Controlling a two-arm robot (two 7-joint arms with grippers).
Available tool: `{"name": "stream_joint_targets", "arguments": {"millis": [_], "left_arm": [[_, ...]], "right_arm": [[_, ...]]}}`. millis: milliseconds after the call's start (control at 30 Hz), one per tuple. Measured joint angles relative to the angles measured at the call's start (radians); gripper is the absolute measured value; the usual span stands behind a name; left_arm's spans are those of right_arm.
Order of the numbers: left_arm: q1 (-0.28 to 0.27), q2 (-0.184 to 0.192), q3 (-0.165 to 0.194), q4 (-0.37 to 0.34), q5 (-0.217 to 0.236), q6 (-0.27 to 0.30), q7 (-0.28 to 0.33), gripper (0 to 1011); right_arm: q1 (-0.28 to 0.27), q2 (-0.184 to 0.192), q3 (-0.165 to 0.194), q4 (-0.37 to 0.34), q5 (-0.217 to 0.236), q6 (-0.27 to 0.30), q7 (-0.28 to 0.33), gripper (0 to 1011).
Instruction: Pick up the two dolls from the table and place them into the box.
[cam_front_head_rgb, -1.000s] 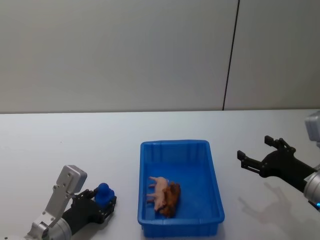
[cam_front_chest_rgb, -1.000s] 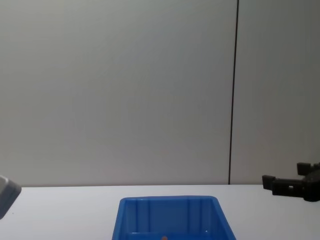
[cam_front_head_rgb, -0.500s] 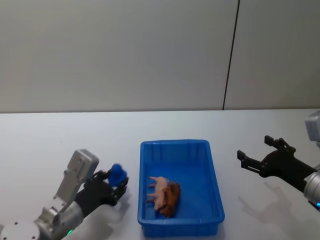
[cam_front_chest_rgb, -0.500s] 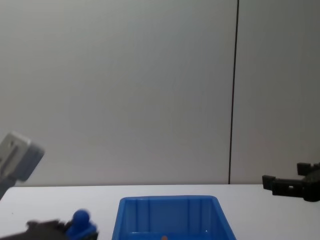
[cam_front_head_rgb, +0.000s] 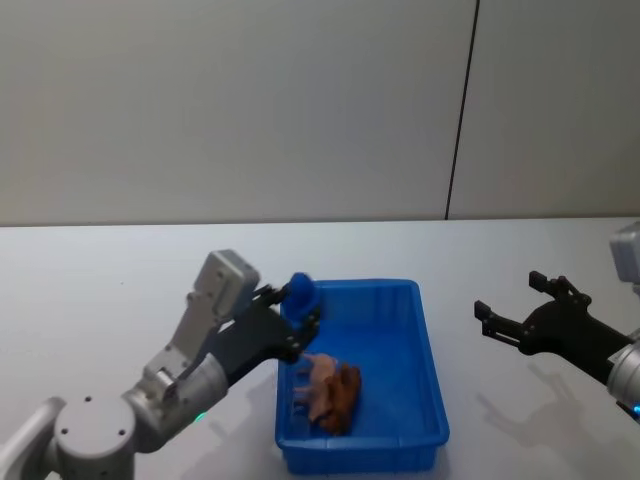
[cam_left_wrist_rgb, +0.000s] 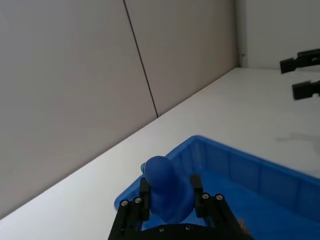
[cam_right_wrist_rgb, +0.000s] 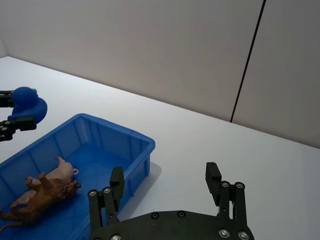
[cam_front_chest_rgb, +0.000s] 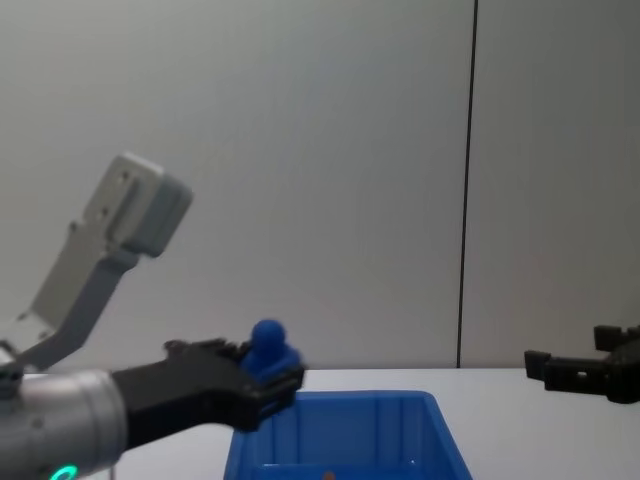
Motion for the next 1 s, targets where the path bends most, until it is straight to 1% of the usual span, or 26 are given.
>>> {"name": "stream_joint_targets", "arguments": {"millis": [33, 67, 167, 233, 300, 333, 367, 467, 600, 1000], "left_arm": [[0.0, 0.0, 0.0, 0.0, 0.0, 0.0, 0.0, 473], [-0.007, -0.009, 0.005, -0.002, 0.004, 0.0, -0.004, 540], [-0.017, -0.024, 0.013, -0.004, 0.011, 0.0, -0.01, 624], [-0.023, -0.034, 0.019, -0.005, 0.014, 0.0, -0.014, 698], [-0.026, -0.039, 0.022, -0.006, 0.016, 0.0, -0.015, 743], [-0.027, -0.042, 0.023, -0.006, 0.018, 0.0, -0.016, 801], [-0.03, -0.046, 0.026, -0.008, 0.019, 0.0, -0.016, 801], [-0.031, -0.052, 0.03, -0.015, 0.021, 0.0, -0.016, 907], [-0.028, -0.052, 0.032, -0.028, 0.021, 0.001, -0.009, 993], [0.029, -0.013, 0.027, -0.124, 0.012, -0.006, 0.061, 1001]], "right_arm": [[0.0, 0.0, 0.0, 0.0, 0.0, 0.0, 0.0, 1001], [0.0, 0.0, 0.0, 0.0, 0.0, 0.0, 0.0, 1001], [0.0, 0.0, 0.0, 0.0, 0.0, 0.0, 0.0, 1001], [0.0, 0.0, 0.0, 0.0, 0.0, 0.0, 0.0, 1001], [0.0, 0.0, 0.0, 0.0, 0.0, 0.0, 0.0, 1001], [0.0, 0.0, 0.0, 0.0, 0.0, 0.0, 0.0, 1001], [0.0, 0.0, 0.0, 0.0, 0.0, 0.0, 0.0, 1001], [0.0, 0.0, 0.0, 0.0, 0.0, 0.0, 0.0, 1001], [0.0, 0.0, 0.0, 0.0, 0.0, 0.0, 0.0, 1001], [0.0, 0.0, 0.0, 0.0, 0.0, 0.0, 0.0, 1001]]}}
